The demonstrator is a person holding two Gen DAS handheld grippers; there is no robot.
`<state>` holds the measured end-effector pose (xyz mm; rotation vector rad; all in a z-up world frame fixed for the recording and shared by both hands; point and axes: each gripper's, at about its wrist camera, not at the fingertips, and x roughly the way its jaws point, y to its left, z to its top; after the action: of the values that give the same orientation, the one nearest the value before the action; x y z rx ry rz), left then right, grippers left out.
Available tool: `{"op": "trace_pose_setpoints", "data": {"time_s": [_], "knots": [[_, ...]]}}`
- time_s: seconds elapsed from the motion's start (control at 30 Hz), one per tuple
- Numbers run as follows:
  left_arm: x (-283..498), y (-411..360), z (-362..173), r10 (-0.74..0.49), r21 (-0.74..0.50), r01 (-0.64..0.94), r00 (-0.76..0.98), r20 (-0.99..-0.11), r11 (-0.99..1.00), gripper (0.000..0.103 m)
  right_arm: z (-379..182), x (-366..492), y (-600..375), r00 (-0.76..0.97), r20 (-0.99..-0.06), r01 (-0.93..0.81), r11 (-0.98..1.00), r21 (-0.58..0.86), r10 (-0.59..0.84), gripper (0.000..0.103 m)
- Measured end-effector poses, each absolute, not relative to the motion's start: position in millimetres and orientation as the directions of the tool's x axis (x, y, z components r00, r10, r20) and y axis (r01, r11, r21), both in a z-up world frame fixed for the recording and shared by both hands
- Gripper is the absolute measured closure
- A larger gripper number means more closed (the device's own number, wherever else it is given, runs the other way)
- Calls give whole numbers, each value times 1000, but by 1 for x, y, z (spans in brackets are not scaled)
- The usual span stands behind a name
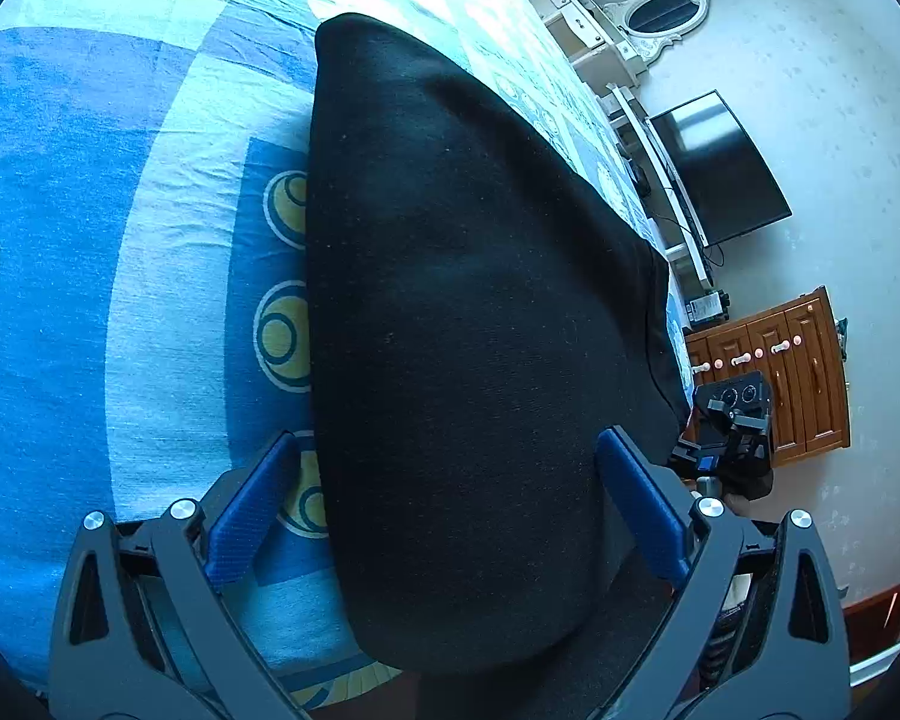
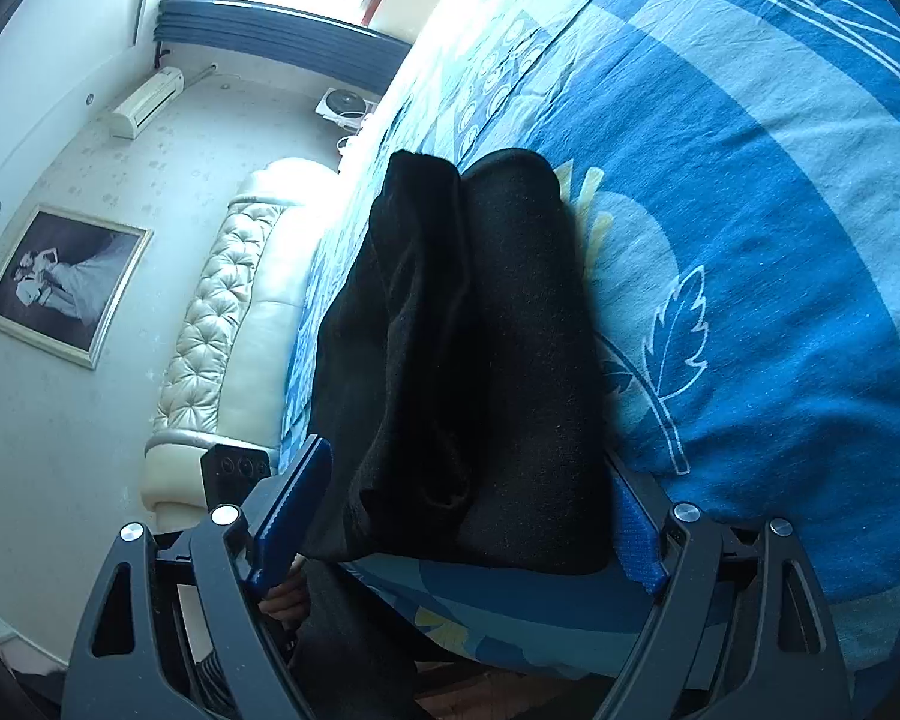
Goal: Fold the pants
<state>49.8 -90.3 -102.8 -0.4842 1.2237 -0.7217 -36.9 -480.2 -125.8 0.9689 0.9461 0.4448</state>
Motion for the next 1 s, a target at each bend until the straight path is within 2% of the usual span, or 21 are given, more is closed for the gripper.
{"op": "trace_pose_setpoints", "data": {"time_s": [0.07,0.1,0.17,0.2,0.23,0.4,0.57,1.0], "knots": [[48,-96,-101,-713,-672,244,173,-679,699,6,-123,-32,-469,517,-533,66,590,805,670,20],[49,-99,-101,-702,-659,247,178,-690,710,15,-122,-31,-465,516,-547,67,605,793,660,22],[51,-106,-99,-668,-624,247,181,-722,741,23,-121,-28,-459,510,-561,73,617,783,652,28],[51,-106,-98,-652,-608,247,185,-735,755,29,-121,-28,-457,509,-569,76,625,777,646,32],[50,-106,-97,-642,-595,253,186,-744,763,32,-122,-27,-457,509,-570,80,624,777,645,45],[48,-109,-85,-583,-526,270,215,-784,807,47,-122,-28,-450,526,-568,87,624,776,633,48],[48,-99,-74,-534,-466,285,251,-807,838,52,-119,-27,-437,525,-559,73,620,781,643,48],[43,-23,-65,-471,-425,208,299,-830,881,52,-125,3,-371,428,-556,7,612,791,713,48]]}}
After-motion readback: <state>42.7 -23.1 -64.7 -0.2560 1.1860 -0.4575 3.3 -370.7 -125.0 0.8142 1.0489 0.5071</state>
